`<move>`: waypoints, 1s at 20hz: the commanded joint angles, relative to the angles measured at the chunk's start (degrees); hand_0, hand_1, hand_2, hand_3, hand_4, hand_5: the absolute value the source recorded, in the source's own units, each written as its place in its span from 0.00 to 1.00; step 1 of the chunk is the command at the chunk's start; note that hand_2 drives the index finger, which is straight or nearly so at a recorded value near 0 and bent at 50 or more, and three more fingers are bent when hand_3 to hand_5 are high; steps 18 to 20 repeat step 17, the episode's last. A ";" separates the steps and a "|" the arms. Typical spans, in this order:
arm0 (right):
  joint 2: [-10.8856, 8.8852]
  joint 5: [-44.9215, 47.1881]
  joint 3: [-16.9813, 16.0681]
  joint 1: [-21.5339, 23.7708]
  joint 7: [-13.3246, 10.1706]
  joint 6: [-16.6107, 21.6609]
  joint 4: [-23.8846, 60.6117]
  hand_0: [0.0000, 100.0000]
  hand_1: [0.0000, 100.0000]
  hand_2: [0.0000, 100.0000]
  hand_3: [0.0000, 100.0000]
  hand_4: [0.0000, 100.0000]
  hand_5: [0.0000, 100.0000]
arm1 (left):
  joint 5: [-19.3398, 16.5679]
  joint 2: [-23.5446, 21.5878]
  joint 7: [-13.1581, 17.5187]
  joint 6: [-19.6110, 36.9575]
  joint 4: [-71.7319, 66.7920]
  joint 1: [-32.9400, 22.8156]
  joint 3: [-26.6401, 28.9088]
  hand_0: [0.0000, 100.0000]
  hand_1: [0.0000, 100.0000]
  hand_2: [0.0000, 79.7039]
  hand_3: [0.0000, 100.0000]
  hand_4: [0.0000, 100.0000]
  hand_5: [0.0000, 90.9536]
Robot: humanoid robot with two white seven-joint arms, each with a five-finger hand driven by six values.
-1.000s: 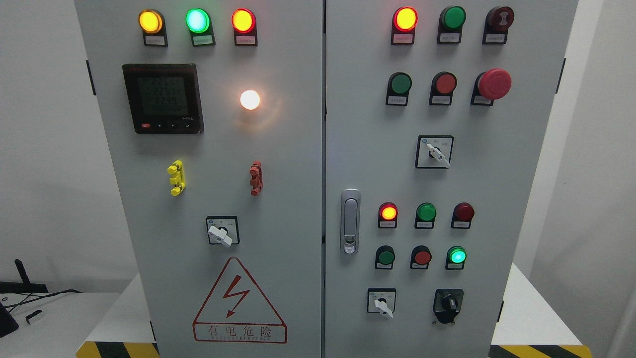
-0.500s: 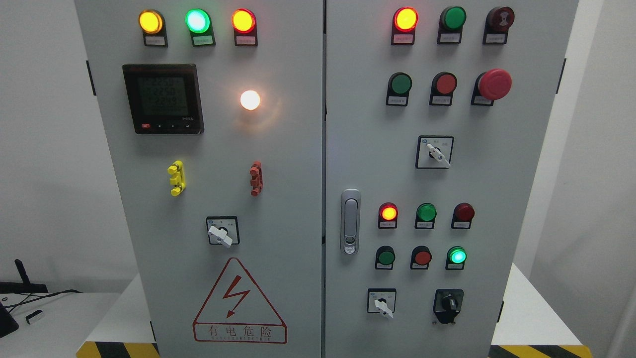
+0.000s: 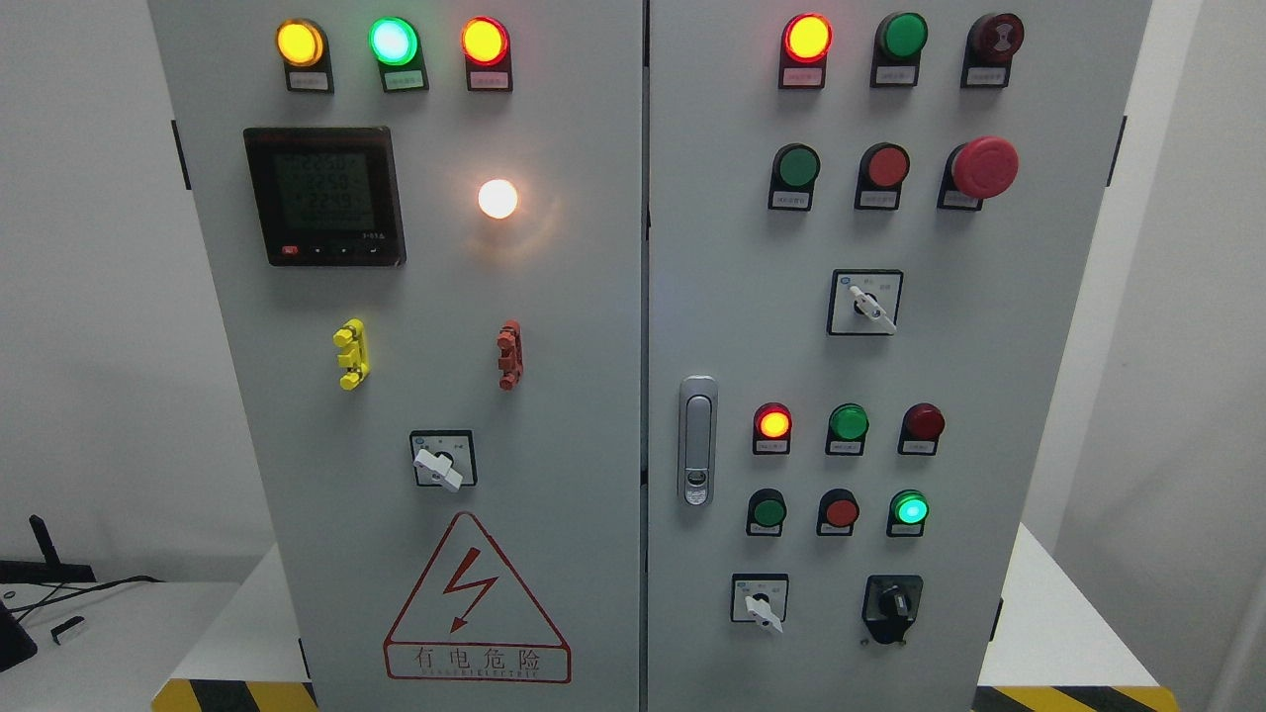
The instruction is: Trip black knob to open circuit
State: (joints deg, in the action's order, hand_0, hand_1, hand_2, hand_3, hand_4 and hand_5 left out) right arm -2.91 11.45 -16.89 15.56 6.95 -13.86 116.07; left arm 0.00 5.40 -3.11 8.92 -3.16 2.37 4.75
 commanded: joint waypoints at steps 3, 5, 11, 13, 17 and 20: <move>0.10 0.15 0.02 0.08 -0.09 -0.12 0.47 0.06 0.07 0.11 0.17 0.16 0.17 | -1.76 0.05 -0.05 0.05 0.00 0.00 0.00 0.12 0.39 0.00 0.00 0.00 0.00; 0.10 0.15 0.02 0.17 -0.09 -0.03 0.39 0.06 0.07 0.11 0.17 0.16 0.17 | -1.76 -0.03 -0.05 0.05 0.00 0.00 0.00 0.12 0.39 0.00 0.00 0.00 0.00; 0.01 0.07 0.02 0.17 -0.18 -0.03 0.03 0.05 0.07 0.11 0.17 0.16 0.17 | -1.76 0.05 -0.05 0.05 0.00 0.00 0.00 0.12 0.39 0.00 0.00 0.00 0.00; -0.08 0.07 0.01 0.17 -0.27 -0.03 -0.05 0.05 0.07 0.11 0.17 0.16 0.17 | -1.76 0.05 -0.05 0.05 0.00 0.00 0.00 0.12 0.39 0.00 0.00 0.00 0.00; -0.08 0.07 0.02 0.17 -0.44 -0.03 -0.05 0.05 0.07 0.11 0.17 0.16 0.16 | -1.76 -0.03 -0.05 0.05 0.00 0.00 0.00 0.12 0.39 0.00 0.00 0.00 0.00; -0.08 0.07 0.02 0.17 -0.44 -0.03 -0.05 0.05 0.07 0.11 0.17 0.16 0.16 | -1.76 -0.03 -0.05 0.05 0.00 0.00 0.00 0.12 0.39 0.00 0.00 0.00 0.00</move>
